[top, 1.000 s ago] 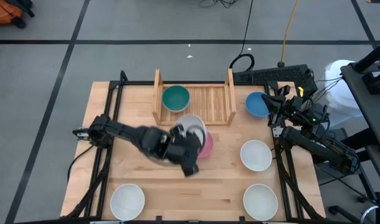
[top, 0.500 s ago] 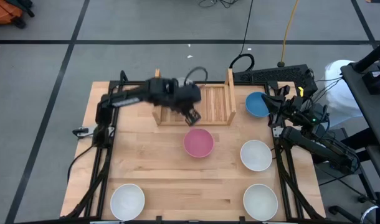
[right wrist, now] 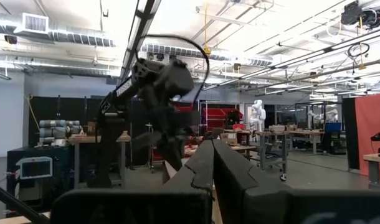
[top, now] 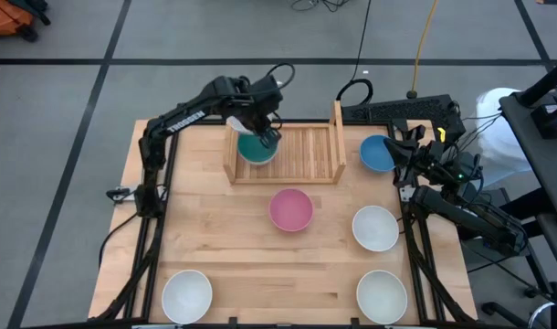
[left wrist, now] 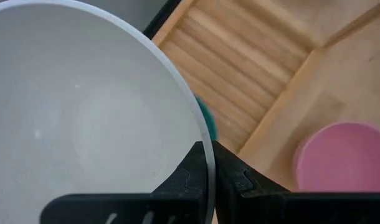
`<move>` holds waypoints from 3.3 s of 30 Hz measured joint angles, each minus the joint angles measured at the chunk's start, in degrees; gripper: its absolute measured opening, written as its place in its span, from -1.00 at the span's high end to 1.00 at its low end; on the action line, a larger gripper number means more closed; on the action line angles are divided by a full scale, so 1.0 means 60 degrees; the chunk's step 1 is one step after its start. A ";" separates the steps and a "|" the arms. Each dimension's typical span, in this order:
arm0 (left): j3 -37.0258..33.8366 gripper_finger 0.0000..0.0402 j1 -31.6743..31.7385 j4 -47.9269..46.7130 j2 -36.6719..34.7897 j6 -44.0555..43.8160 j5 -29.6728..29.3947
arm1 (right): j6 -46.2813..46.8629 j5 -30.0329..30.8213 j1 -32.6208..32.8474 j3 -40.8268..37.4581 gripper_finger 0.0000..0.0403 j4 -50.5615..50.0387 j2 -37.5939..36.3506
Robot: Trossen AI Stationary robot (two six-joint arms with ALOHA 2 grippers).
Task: Place and stack bowls onto a shelf
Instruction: Stack the white bowl on top of the green bowl on the shelf
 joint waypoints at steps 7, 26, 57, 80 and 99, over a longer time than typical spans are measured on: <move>-0.1537 0.97 0.0143 0.1121 0.0007 0.0621 0.0458 | -0.0226 0.0028 0.0004 0.0000 1.00 0.0000 0.0000; -0.4356 0.97 0.0074 0.2951 0.0007 0.0700 0.1169 | -0.0226 0.0043 0.0003 0.0000 1.00 0.0000 0.0000; -0.4471 0.64 0.0095 0.3205 0.0076 0.0154 0.0597 | -0.0405 0.0010 0.0002 -0.0002 1.00 0.0024 0.0000; -0.3487 0.63 0.0084 0.3091 -0.0073 -0.0198 0.0706 | -0.0481 -0.0027 0.0001 -0.0004 1.00 0.0149 0.0000; -0.3513 0.98 -0.0062 0.2971 -0.0069 0.0196 0.0720 | -0.0478 -0.0032 0.0004 -0.0004 1.00 0.0146 0.0002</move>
